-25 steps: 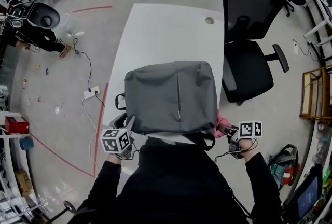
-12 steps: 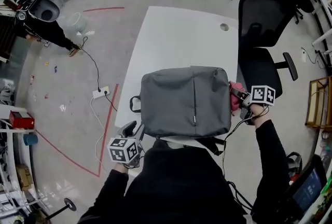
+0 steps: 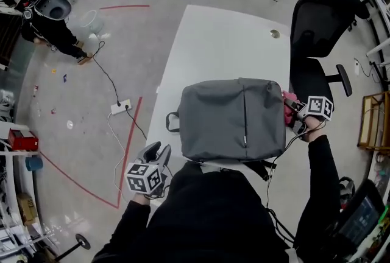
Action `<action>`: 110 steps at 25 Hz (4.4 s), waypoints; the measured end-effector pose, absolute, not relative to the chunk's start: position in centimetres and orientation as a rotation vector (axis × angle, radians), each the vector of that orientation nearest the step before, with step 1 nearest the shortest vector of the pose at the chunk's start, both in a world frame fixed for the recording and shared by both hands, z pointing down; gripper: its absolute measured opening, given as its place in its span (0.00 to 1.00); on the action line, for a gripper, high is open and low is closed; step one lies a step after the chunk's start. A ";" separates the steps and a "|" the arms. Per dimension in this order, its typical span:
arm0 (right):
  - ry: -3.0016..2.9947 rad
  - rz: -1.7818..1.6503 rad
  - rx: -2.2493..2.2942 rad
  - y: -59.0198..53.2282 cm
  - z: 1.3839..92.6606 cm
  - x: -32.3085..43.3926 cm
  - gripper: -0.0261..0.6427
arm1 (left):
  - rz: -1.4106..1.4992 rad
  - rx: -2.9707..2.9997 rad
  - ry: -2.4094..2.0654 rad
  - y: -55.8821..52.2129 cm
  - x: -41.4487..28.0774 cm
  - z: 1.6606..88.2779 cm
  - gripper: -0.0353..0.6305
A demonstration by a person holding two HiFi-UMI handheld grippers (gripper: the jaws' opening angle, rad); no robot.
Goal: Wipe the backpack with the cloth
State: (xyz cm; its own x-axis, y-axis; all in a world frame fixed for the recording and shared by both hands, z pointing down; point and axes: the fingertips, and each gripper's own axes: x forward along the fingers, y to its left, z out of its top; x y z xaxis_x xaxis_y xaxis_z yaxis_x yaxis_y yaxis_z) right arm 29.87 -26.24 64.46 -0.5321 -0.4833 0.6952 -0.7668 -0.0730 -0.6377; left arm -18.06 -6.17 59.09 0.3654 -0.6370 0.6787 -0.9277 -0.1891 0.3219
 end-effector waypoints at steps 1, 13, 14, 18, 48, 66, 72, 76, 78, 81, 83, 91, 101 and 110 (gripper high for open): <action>-1.937 1.677 1.376 -24.1 64.6 29.8 0.28 | 0.530 1.948 -1.335 -6.8 -18.1 58.7 0.29; -1.791 2.130 1.695 -5.2 65.8 30.6 0.28 | 0.635 2.292 -0.949 -13.6 -4.8 56.5 0.29; -1.806 2.143 1.686 -4.9 65.8 30.7 0.28 | 0.652 2.305 -0.918 -13.4 -3.4 56.7 0.29; -1.866 2.123 1.629 -5.4 65.8 31.8 0.28 | 0.690 2.327 -0.871 -12.2 0.2 56.4 0.29; -2.015 1.895 1.380 -17.0 66.2 31.9 0.28 | 0.682 2.276 -1.032 -8.9 0.9 56.2 0.29; -1.808 1.803 1.941 -0.7 66.9 22.0 0.28 | 0.576 2.538 -0.743 -12.5 -5.1 57.0 0.29; -1.878 1.498 1.498 1.1 69.0 10.5 0.28 | 0.608 2.531 -0.772 -12.9 -8.5 58.0 0.29; -1.915 1.277 1.325 2.0 69.5 10.6 0.28 | 0.598 2.522 -0.831 -11.2 -7.7 57.3 0.29; -1.918 1.250 1.325 2.1 69.2 12.1 0.28 | 0.583 2.510 -0.865 -10.4 -7.5 56.3 0.29; -1.904 1.226 1.418 1.6 68.4 16.1 0.28 | 0.567 2.482 -0.912 -8.5 -7.7 55.1 0.29; -1.885 1.207 1.513 1.4 67.6 19.9 0.28 | 0.578 2.469 -0.933 -6.4 -7.8 54.6 0.29; -1.845 0.978 1.637 0.6 65.8 30.8 0.28 | 0.673 2.405 -1.056 1.8 -8.0 54.1 0.29; -2.023 0.743 1.295 2.3 65.4 17.7 0.28 | 0.668 2.333 -1.081 6.0 -9.6 55.3 0.29; -2.106 0.733 1.096 2.8 65.3 2.4 0.28 | 0.600 2.325 -1.069 5.0 -15.9 55.4 0.29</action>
